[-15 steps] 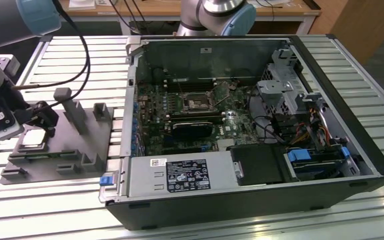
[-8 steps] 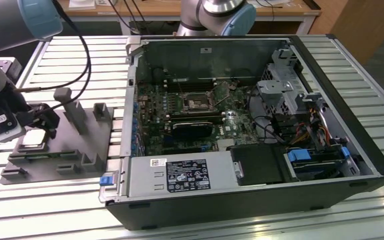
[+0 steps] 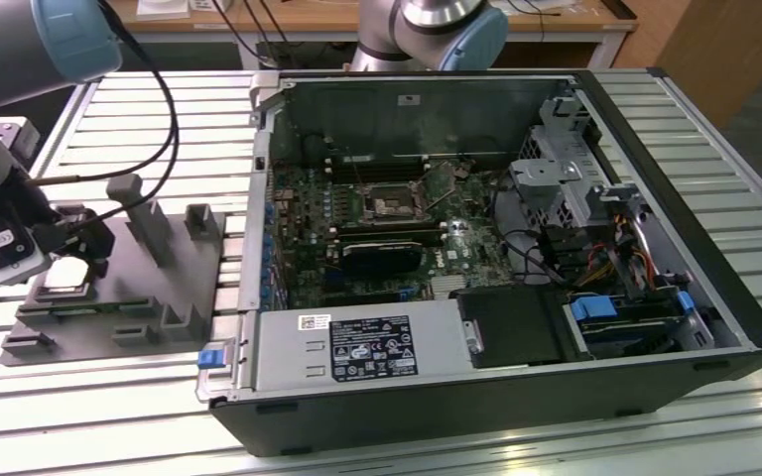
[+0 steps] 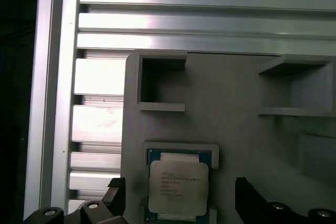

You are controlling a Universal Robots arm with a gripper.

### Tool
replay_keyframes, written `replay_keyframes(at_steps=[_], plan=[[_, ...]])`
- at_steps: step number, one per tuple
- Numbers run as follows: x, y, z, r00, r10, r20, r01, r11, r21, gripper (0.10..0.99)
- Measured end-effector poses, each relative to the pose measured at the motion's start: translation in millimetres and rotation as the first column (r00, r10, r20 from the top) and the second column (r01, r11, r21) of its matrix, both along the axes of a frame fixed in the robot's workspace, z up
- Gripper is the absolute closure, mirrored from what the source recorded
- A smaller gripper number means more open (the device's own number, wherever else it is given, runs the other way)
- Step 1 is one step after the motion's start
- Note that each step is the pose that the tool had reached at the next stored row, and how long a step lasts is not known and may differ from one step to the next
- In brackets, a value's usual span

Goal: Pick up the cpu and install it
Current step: 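Pick up the cpu and move it towards the insertion slot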

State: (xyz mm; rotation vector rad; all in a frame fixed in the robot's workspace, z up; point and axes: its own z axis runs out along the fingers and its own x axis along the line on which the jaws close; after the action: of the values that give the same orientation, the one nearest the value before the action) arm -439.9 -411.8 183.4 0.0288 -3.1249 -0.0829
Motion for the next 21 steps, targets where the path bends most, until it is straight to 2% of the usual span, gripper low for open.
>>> replay_keyframes(at_steps=[4,5,9,10,15,16,21], plan=[[-0.4,1.2,-0.4,1.0000,0.000,0.0001,0.000,1.0000,0.000,0.196],[-0.4,1.4,-0.5,1.0000,0.000,0.0001,0.000,1.0000,0.000,0.263],[-0.5,2.5,-0.6,1.0000,0.000,0.0001,0.000,1.0000,0.000,0.278],[-0.5,2.5,-0.6,1.0000,0.000,0.0001,0.000,1.0000,0.000,0.345],[-1.1,2.7,-0.6,1.0000,0.000,0.0001,0.000,1.0000,0.001,0.357],[-1.1,2.6,-0.5,1.0000,0.000,0.0000,0.000,1.0000,0.002,0.427],[-1.1,2.6,-0.1,1.0000,0.002,0.0007,-0.002,1.0000,0.003,0.427]])
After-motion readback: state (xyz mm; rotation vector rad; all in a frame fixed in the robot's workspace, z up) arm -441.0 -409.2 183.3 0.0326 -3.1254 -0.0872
